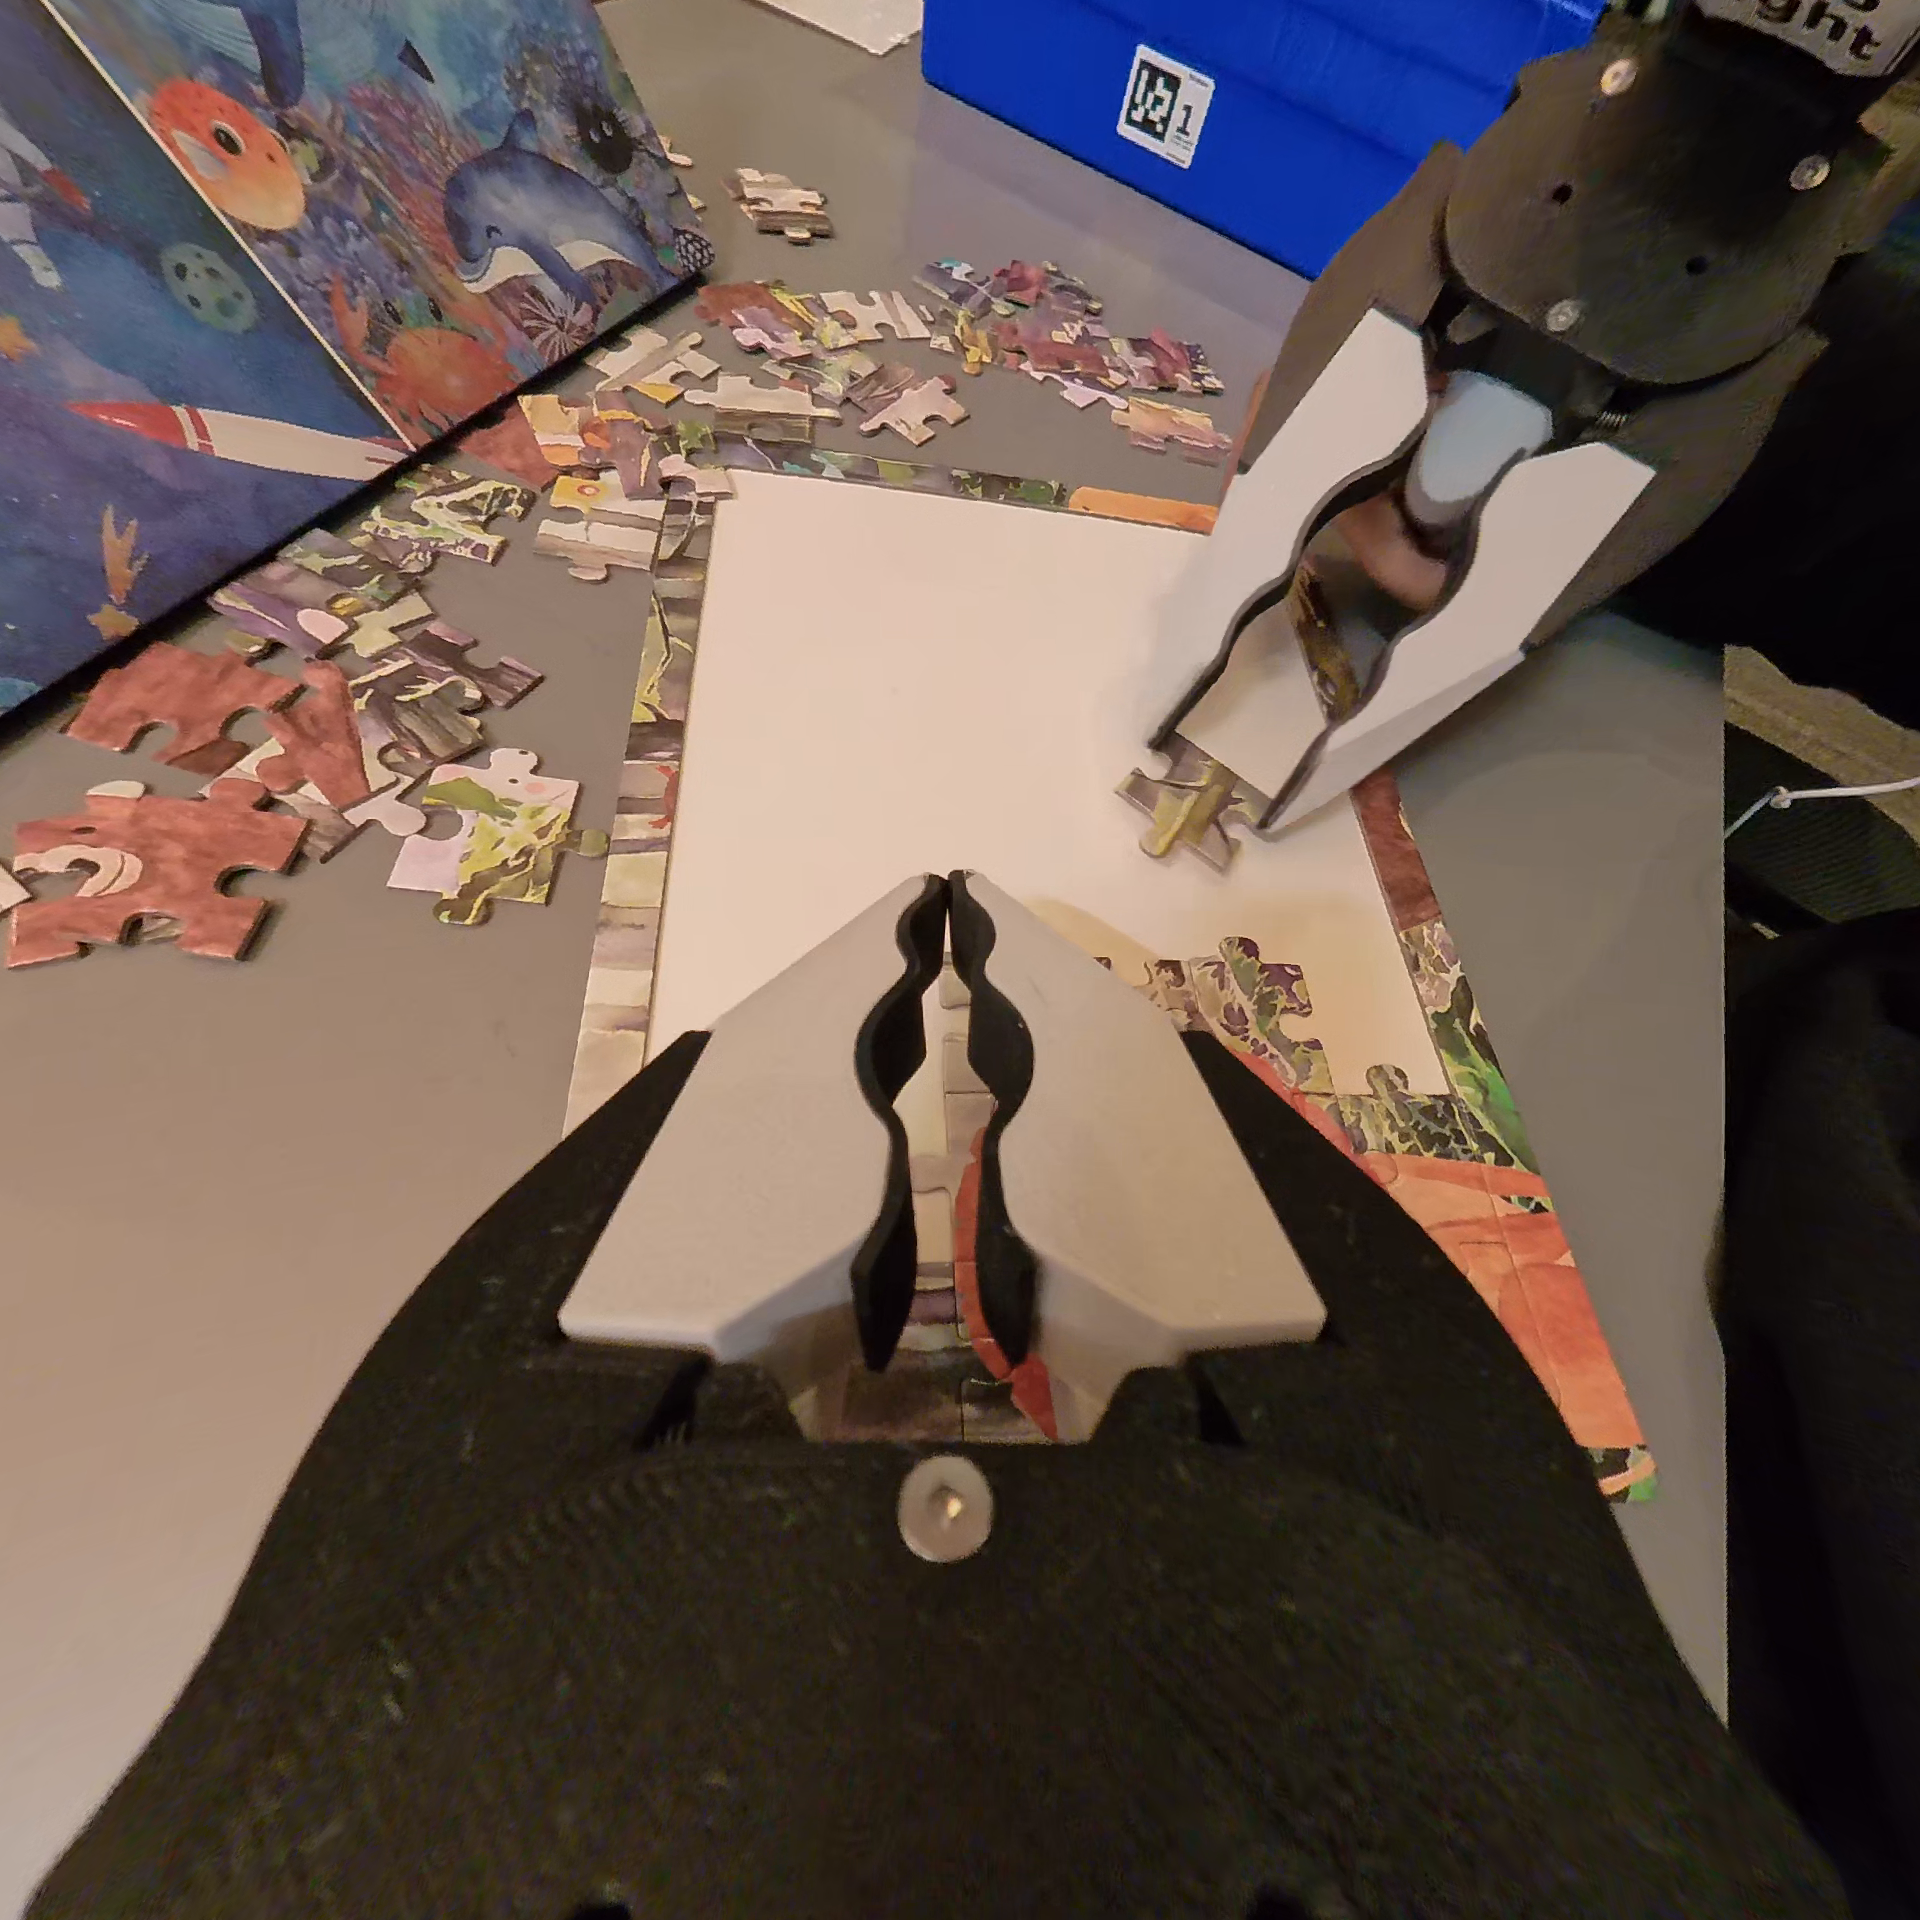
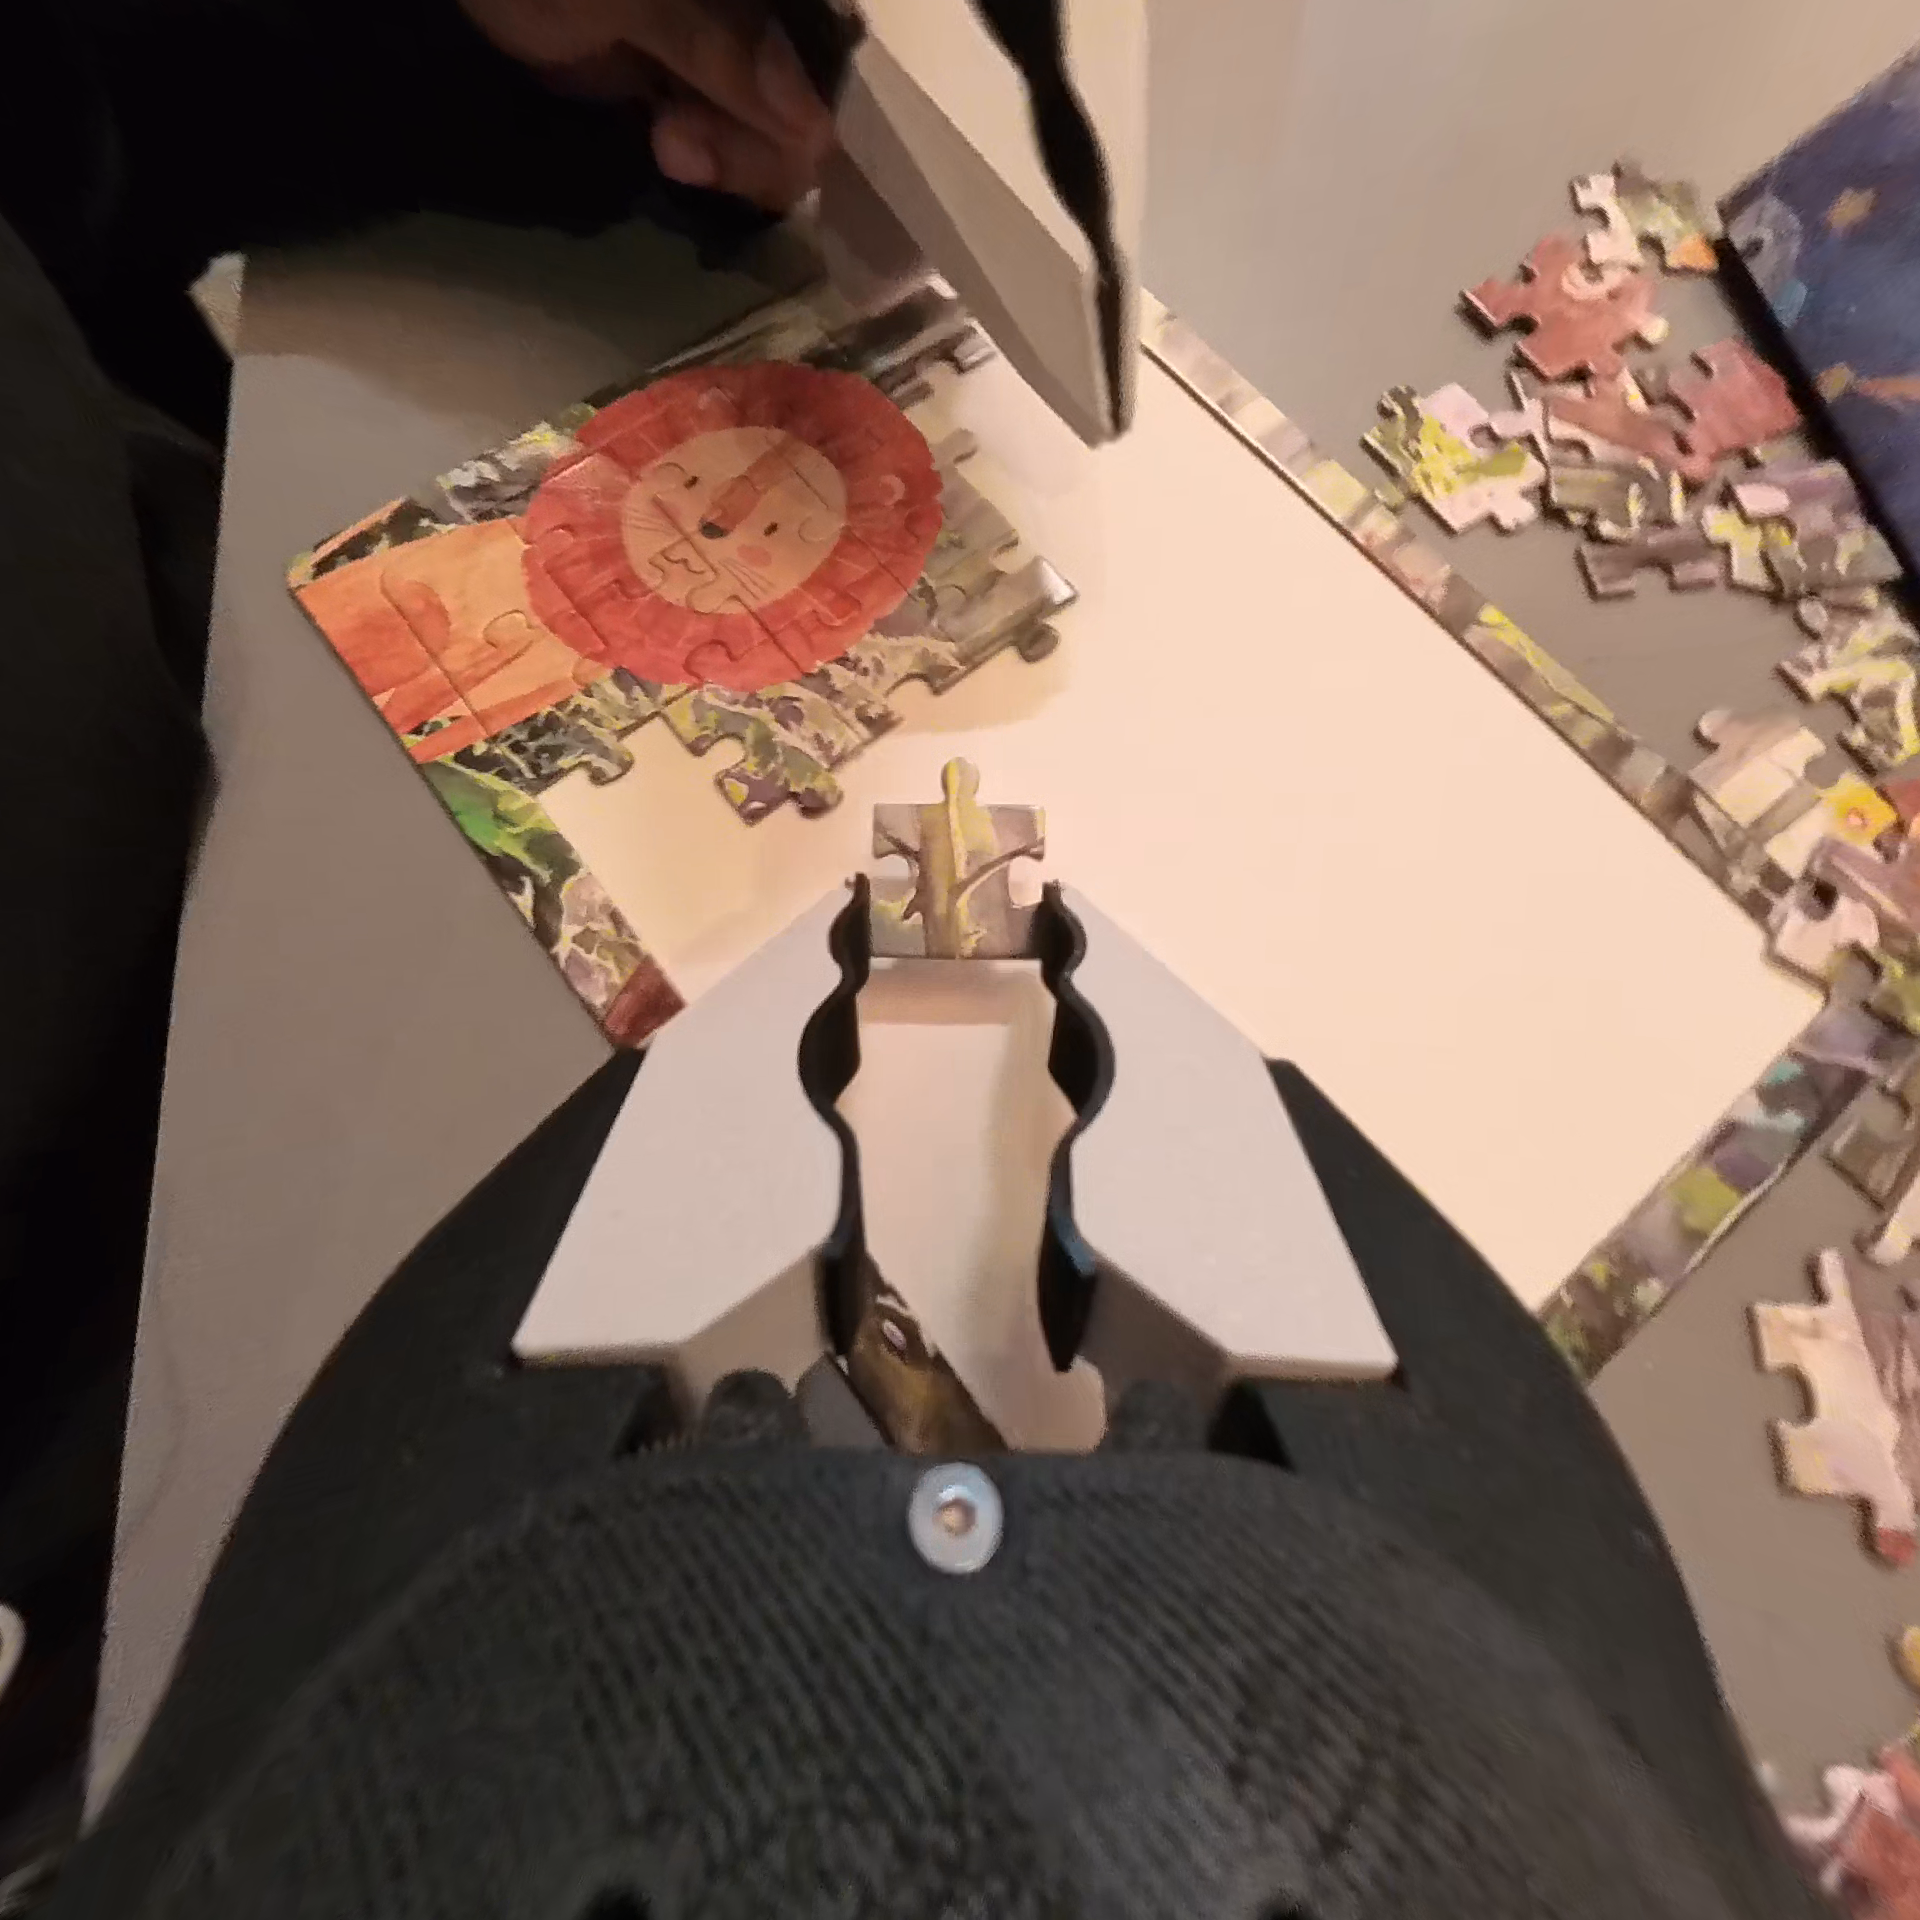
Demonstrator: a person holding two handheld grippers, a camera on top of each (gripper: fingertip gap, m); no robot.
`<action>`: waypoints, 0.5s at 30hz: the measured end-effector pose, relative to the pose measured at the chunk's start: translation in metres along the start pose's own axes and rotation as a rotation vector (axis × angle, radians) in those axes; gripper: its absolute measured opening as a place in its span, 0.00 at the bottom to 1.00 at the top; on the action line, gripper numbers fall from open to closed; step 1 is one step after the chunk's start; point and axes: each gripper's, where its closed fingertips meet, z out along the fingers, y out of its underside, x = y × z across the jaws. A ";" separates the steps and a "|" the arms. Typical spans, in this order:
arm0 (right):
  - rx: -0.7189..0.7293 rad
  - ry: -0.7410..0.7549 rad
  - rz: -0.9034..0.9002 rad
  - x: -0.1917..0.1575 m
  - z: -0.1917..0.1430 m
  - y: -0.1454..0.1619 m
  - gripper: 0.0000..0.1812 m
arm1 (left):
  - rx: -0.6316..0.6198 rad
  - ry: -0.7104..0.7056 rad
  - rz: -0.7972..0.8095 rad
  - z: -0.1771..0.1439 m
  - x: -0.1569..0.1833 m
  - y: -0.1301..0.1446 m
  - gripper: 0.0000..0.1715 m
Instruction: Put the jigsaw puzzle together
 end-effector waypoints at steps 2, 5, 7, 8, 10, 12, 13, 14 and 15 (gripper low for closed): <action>-0.018 -0.061 -0.128 -0.007 0.002 -0.002 0.17 | -0.004 0.004 0.002 0.000 0.001 0.000 0.00; -0.053 -0.139 -0.328 -0.004 0.009 -0.006 0.17 | -0.018 0.011 0.010 0.002 0.002 0.002 0.00; -0.066 -0.221 -0.364 -0.005 0.015 -0.013 0.17 | -0.025 0.006 0.023 0.003 0.003 0.003 0.00; -0.070 -0.257 -0.374 -0.006 0.016 -0.016 0.17 | -0.029 0.001 0.029 0.003 0.003 0.003 0.00; -0.083 -0.301 -0.400 -0.004 0.021 -0.019 0.17 | -0.032 -0.003 0.039 0.004 0.004 0.004 0.00; -0.100 -0.315 -0.416 0.001 0.024 -0.018 0.17 | -0.032 0.004 0.038 0.004 0.004 0.004 0.00; -0.104 -0.327 -0.414 0.002 0.025 -0.017 0.17 | -0.032 0.009 0.030 0.004 0.004 0.004 0.00; -0.105 -0.341 -0.410 0.002 0.025 -0.016 0.17 | -0.031 0.015 0.022 0.003 0.004 0.004 0.00; -0.106 -0.354 -0.407 0.001 0.025 -0.015 0.17 | -0.027 0.019 0.013 0.003 0.003 0.003 0.00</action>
